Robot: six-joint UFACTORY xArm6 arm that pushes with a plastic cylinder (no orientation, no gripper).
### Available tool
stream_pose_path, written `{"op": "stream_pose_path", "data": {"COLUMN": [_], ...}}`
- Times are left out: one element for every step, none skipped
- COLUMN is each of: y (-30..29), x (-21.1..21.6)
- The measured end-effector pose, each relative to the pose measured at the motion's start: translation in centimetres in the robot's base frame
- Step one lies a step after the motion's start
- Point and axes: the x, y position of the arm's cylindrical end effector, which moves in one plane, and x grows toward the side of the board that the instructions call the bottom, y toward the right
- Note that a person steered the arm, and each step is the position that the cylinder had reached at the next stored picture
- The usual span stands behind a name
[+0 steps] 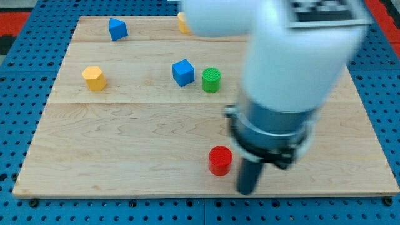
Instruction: Push the green circle towards bottom right
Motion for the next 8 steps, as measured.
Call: {"op": "stream_pose_path", "data": {"y": [-1.8,2.3,3.2,3.2,3.4,3.4,3.0,1.7], "x": [-4.1,-2.4,-2.8,-2.8,-6.2,-6.5,-7.6,-11.7]}}
